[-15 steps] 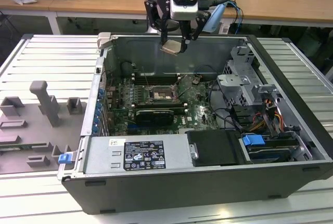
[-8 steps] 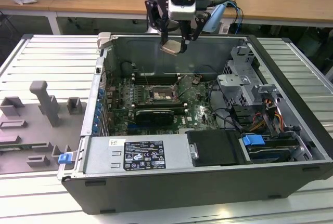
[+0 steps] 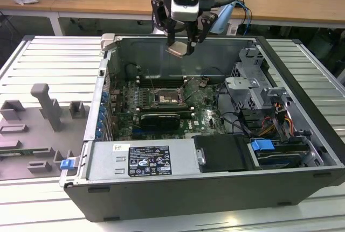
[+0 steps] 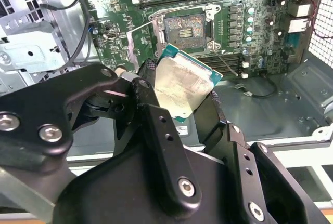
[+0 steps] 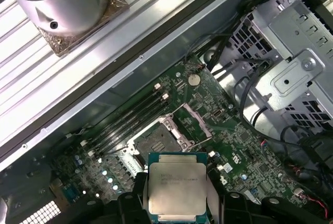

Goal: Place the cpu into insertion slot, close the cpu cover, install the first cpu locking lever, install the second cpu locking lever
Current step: 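Place the cpu into insertion slot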

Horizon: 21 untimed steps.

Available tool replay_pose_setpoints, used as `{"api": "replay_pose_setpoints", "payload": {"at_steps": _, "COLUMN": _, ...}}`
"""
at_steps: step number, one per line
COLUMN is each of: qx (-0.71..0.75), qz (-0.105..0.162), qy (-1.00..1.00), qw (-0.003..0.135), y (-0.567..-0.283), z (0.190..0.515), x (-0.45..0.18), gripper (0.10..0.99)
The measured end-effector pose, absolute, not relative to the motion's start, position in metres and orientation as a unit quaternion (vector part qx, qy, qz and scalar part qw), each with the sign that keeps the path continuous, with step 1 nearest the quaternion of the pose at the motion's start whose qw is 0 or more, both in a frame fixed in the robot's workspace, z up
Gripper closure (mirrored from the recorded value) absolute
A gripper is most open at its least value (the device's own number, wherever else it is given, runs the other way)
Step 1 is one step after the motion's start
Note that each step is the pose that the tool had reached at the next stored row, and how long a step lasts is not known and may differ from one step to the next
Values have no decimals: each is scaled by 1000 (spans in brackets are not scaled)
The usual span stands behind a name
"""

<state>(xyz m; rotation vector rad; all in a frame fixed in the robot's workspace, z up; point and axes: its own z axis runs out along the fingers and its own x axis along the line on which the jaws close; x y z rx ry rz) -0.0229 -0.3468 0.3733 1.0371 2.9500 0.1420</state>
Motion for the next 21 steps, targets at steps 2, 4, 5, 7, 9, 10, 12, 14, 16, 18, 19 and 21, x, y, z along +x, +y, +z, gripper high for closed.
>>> {"api": "replay_pose_setpoints", "payload": {"at_steps": 2, "qx": 338, "qz": 45, "qy": 940, "qw": 6, "y": -347, "z": 373, "x": -23, "gripper": 549}}
{"api": "replay_pose_setpoints", "payload": {"at_steps": 4, "qx": 343, "qz": 45, "qy": 938, "qw": 6, "y": -347, "z": 373, "x": -23, "gripper": 549}}
{"api": "replay_pose_setpoints", "payload": {"at_steps": 5, "qx": 345, "qz": 45, "qy": 937, "qw": 6, "y": -347, "z": 373, "x": -23, "gripper": 549}}
{"api": "replay_pose_setpoints", "payload": {"at_steps": 7, "qx": 352, "qz": 45, "qy": 935, "qw": 7, "y": -347, "z": 373, "x": -23, "gripper": 549}}
{"api": "replay_pose_setpoints", "payload": {"at_steps": 9, "qx": 358, "qz": 45, "qy": 933, "qw": 7, "y": -347, "z": 373, "x": -23, "gripper": 549}}
{"api": "replay_pose_setpoints", "payload": {"at_steps": 10, "qx": 360, "qz": 45, "qy": 932, "qw": 7, "y": -347, "z": 373, "x": -23, "gripper": 549}}
{"api": "replay_pose_setpoints", "payload": {"at_steps": 12, "qx": 366, "qz": 45, "qy": 929, "qw": 7, "y": -347, "z": 373, "x": -23, "gripper": 549}}
{"api": "replay_pose_setpoints", "payload": {"at_steps": 14, "qx": 372, "qz": 45, "qy": 927, "qw": 8, "y": -347, "z": 373, "x": -24, "gripper": 549}}
{"api": "replay_pose_setpoints", "payload": {"at_steps": 16, "qx": 378, "qz": 45, "qy": 925, "qw": 8, "y": -347, "z": 373, "x": -24, "gripper": 549}}
{"api": "replay_pose_setpoints", "payload": {"at_steps": 18, "qx": 387, "qz": 45, "qy": 921, "qw": 8, "y": -347, "z": 373, "x": -24, "gripper": 549}}
{"api": "replay_pose_setpoints", "payload": {"at_steps": 19, "qx": 395, "qz": 45, "qy": 918, "qw": 9, "y": -347, "z": 373, "x": -24, "gripper": 549}}
{"api": "replay_pose_setpoints", "payload": {"at_steps": 21, "qx": 406, "qz": 45, "qy": 913, "qw": 9, "y": -347, "z": 373, "x": -24, "gripper": 549}}
